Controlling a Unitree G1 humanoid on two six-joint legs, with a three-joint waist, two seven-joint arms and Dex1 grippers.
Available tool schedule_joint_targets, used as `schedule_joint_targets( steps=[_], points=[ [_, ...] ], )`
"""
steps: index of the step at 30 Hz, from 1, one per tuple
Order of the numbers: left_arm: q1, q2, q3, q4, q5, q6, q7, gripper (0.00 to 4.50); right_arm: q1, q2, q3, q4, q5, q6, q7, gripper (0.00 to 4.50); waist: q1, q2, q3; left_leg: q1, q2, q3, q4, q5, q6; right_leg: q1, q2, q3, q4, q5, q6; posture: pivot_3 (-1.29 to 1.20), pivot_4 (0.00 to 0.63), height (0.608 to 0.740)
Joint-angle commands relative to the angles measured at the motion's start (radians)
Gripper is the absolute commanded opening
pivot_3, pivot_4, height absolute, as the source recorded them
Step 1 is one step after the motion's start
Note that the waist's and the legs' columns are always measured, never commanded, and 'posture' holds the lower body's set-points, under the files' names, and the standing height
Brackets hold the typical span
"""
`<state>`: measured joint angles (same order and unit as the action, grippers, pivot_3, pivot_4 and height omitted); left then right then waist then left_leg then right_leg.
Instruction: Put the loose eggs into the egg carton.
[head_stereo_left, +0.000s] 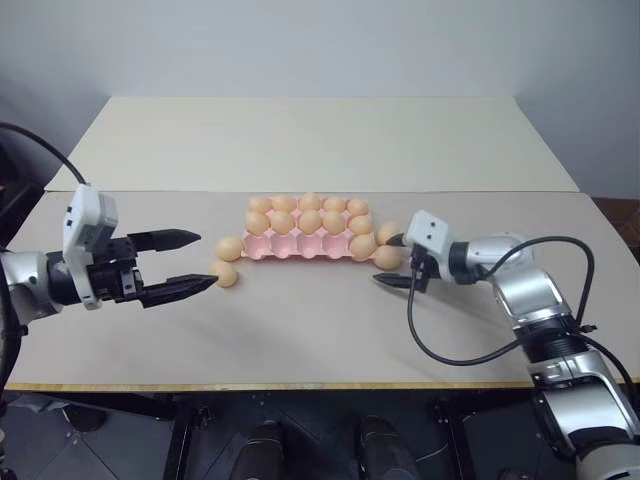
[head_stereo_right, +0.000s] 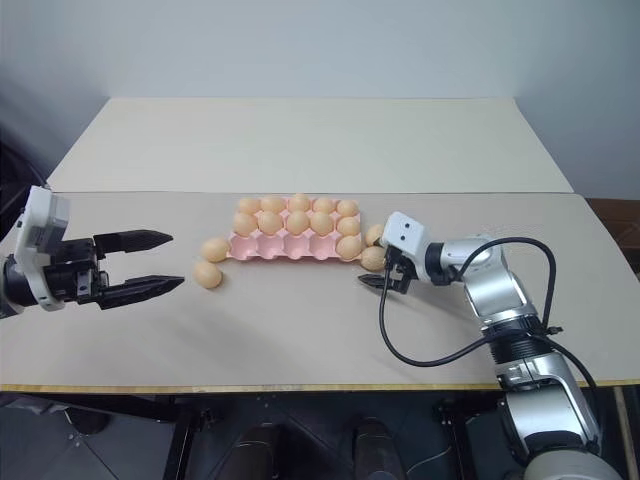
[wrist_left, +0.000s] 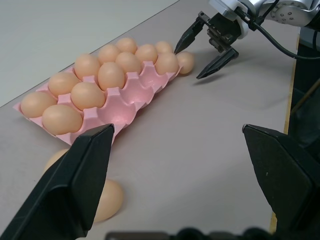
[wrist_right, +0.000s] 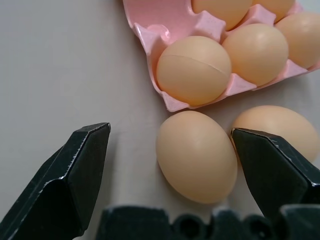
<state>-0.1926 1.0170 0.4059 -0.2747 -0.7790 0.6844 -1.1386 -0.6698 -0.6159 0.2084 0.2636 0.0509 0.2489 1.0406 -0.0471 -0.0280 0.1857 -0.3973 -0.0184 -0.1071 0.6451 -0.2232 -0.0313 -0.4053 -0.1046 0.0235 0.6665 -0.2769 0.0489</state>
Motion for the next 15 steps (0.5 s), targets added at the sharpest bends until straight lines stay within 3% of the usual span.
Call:
schedule_joint_targets(
  steps=[1, 3, 6, 11, 15],
  points=[
    [0.005, 0.005, 0.039, -0.029, -0.003, -0.025, 0.002, 4.49, -0.002, -0.013, -0.011, -0.034, -0.001, -0.024, 0.011, 4.5, 0.0, 0.0, 0.0, 0.0, 0.0, 0.0, 0.0, 0.0, 0.0, 0.0, 0.0, 0.0, 0.0, 0.0, 0.0, 0.0, 0.15, 0.74],
    [0.008, 0.006, 0.041, -0.031, -0.003, -0.027, 0.002, 4.49, 0.004, -0.015, -0.012, -0.041, 0.001, -0.022, 0.013, 4.5, 0.0, 0.0, 0.0, 0.0, 0.0, 0.0, 0.0, 0.0, 0.0, 0.0, 0.0, 0.0, 0.0, 0.0, 0.0, 0.0, 0.15, 0.74],
    [0.01, 0.006, 0.043, -0.032, -0.003, -0.028, 0.004, 4.5, 0.014, -0.016, -0.011, -0.043, -0.003, -0.025, 0.01, 3.93, 0.0, 0.0, 0.0, 0.0, 0.0, 0.0, 0.0, 0.0, 0.0, 0.0, 0.0, 0.0, 0.0, 0.0, 0.0, 0.0, 0.15, 0.74],
    [0.008, 0.008, 0.042, -0.034, -0.003, -0.028, 0.004, 4.5, 0.039, -0.026, -0.02, -0.074, 0.005, -0.016, 0.014, 2.17, 0.0, 0.0, 0.0, 0.0, 0.0, 0.0, 0.0, 0.0, 0.0, 0.0, 0.0, 0.0, 0.0, 0.0, 0.0, 0.0, 0.15, 0.74],
    [0.007, 0.009, 0.045, -0.037, -0.006, -0.026, 0.007, 4.5, 0.064, -0.066, -0.043, -0.167, 0.032, 0.011, 0.04, 1.98, 0.002, 0.0, 0.0, 0.0, 0.0, 0.0, 0.0, 0.0, 0.0, 0.0, 0.0, 0.0, 0.0, 0.0, 0.0, 0.0, 0.15, 0.74]
  ],
)
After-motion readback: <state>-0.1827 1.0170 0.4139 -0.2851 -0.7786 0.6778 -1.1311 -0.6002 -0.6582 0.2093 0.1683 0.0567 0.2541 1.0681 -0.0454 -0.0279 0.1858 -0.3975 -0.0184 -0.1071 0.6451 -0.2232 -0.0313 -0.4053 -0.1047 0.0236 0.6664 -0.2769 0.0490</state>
